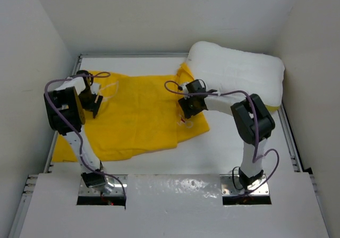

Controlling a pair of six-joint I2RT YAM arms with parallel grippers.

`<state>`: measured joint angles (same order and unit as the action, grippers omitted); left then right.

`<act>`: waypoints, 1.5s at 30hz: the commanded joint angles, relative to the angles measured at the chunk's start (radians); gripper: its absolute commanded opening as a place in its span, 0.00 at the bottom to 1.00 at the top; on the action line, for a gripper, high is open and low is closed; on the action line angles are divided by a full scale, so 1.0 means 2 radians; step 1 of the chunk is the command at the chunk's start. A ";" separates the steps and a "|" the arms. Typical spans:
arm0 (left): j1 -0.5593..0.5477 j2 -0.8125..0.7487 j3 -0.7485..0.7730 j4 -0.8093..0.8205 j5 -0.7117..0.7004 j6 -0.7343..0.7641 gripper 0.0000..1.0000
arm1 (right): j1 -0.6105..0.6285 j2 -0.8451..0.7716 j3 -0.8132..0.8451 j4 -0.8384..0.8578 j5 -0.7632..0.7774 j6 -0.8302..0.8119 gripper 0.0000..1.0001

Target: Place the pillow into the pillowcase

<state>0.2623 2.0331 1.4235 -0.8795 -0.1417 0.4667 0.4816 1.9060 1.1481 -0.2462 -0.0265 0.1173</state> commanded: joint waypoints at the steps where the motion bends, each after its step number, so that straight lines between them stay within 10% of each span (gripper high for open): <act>1: -0.021 -0.010 0.002 0.120 -0.038 0.007 0.72 | 0.019 0.000 -0.006 0.004 0.008 -0.004 0.53; 4: -0.069 0.040 0.060 0.147 -0.062 0.016 0.71 | 0.048 -0.008 -0.023 -0.025 -0.049 -0.041 0.15; 8: -0.079 0.154 0.234 0.154 -0.054 0.016 0.71 | 0.101 -0.030 -0.009 -0.066 -0.120 -0.104 0.02; 11: -0.080 0.312 0.509 0.091 -0.044 0.004 0.75 | 0.123 -0.049 0.039 -0.085 -0.093 -0.131 0.04; 13: -0.087 0.321 0.599 0.104 -0.002 0.003 0.84 | 0.122 -0.058 0.085 -0.082 -0.127 -0.125 0.39; 17: -0.106 0.126 0.388 0.264 0.100 0.006 0.91 | 0.114 -0.103 0.099 0.008 -0.115 -0.078 0.84; 21: -0.142 0.053 0.366 0.215 0.176 0.010 0.98 | 0.026 -0.119 0.082 0.079 -0.099 0.045 0.99; 24: -0.178 0.051 0.404 0.040 0.254 0.051 0.93 | -0.038 -0.076 0.159 0.011 -0.026 0.042 0.91; 28: -0.250 0.059 0.346 -0.064 0.269 0.120 0.70 | -0.109 -0.010 0.237 -0.068 0.024 0.018 0.28; 31: -0.276 0.062 0.279 -0.044 0.253 0.086 0.75 | -0.140 0.012 0.243 -0.056 0.030 -0.026 0.95; 38: -0.331 0.073 0.236 0.002 0.166 0.050 0.83 | -0.143 0.016 0.170 -0.079 0.016 -0.230 0.99; 45: -0.334 0.083 0.204 0.046 0.039 -0.011 0.60 | -0.143 0.035 0.115 -0.013 0.058 -0.230 0.99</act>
<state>-0.4000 2.2433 1.8484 -0.8589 0.0620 0.5121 0.2008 1.9682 1.3708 -0.3347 0.0422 -0.3161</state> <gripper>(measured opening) 0.633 0.986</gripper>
